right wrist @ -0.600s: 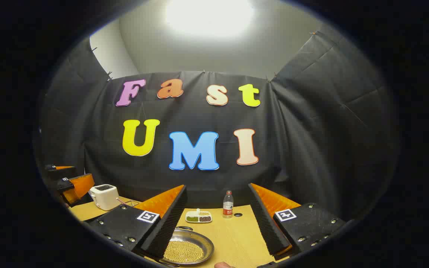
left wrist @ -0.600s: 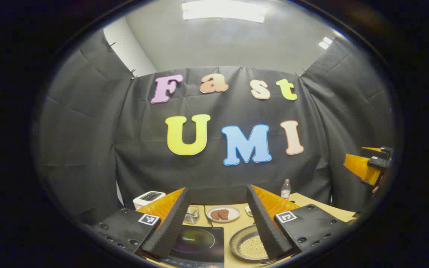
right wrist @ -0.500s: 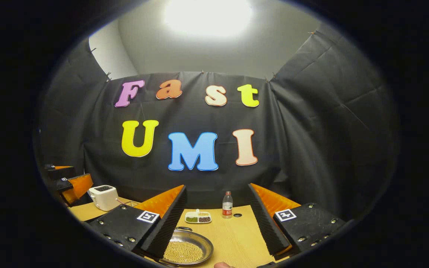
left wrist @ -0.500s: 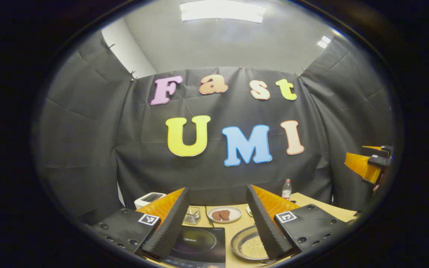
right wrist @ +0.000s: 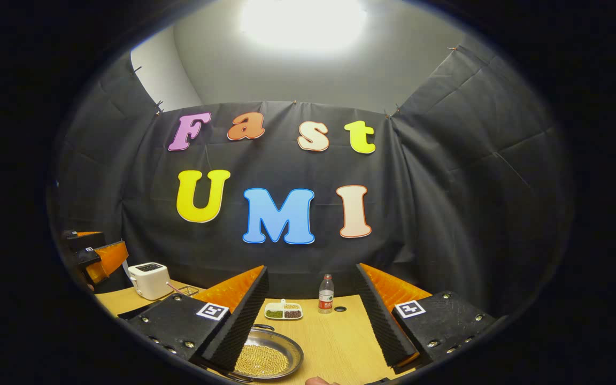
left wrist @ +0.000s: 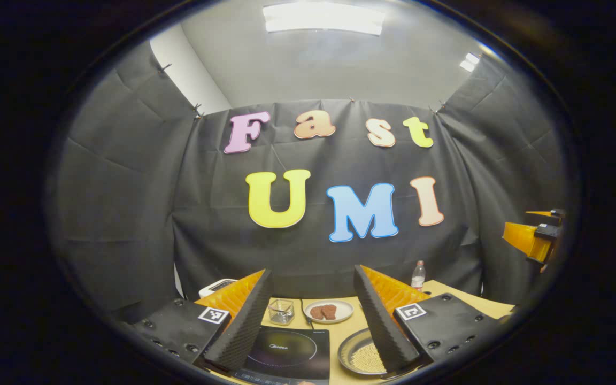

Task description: First push the handle of the pot to place it horizontally, then grasp the pot with both hands and set it on the induction cooktop.

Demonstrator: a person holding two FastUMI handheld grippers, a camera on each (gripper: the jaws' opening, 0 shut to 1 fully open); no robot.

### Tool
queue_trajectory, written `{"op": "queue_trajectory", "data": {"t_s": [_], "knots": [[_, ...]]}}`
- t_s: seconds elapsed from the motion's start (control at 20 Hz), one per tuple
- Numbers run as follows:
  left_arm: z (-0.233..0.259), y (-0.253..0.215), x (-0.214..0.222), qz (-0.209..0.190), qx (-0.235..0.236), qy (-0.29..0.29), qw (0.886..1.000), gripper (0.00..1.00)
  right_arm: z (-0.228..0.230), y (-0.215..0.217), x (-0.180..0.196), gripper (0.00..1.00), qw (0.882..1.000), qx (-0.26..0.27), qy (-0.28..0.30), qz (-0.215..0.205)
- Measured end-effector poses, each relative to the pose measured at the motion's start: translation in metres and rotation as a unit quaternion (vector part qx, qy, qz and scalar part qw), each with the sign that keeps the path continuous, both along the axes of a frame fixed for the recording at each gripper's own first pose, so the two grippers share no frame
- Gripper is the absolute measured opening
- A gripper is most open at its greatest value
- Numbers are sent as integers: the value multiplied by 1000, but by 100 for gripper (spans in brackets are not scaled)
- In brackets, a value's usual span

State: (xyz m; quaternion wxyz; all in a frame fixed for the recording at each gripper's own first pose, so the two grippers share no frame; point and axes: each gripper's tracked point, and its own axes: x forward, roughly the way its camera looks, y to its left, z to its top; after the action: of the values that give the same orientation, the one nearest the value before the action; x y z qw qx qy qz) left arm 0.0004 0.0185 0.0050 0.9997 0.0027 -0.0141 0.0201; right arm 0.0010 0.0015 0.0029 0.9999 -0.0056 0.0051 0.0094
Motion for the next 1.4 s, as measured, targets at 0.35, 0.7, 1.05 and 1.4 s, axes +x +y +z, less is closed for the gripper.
{"op": "queue_trajectory", "data": {"t_s": [0.35, 0.7, 1.05, 1.4], "knots": [[-2, 9, -2, 6, 4, 1, 1000, 100, -2, 8, 5, 97, 1000, -4, 4, 9], [-4, 23, 0, 21, 8, 2, 1000, 100, -14, 16, 13, 95, 999, -4, 28, 17], [-2, 35, -5, 35, 9, 1, 999, 94, -27, 27, 18, 51, 998, 4, 55, 27], [-1, 41, -14, 45, 9, -2, 999, 100, -39, 26, 18, 21, 996, 18, 80, 25]]}}
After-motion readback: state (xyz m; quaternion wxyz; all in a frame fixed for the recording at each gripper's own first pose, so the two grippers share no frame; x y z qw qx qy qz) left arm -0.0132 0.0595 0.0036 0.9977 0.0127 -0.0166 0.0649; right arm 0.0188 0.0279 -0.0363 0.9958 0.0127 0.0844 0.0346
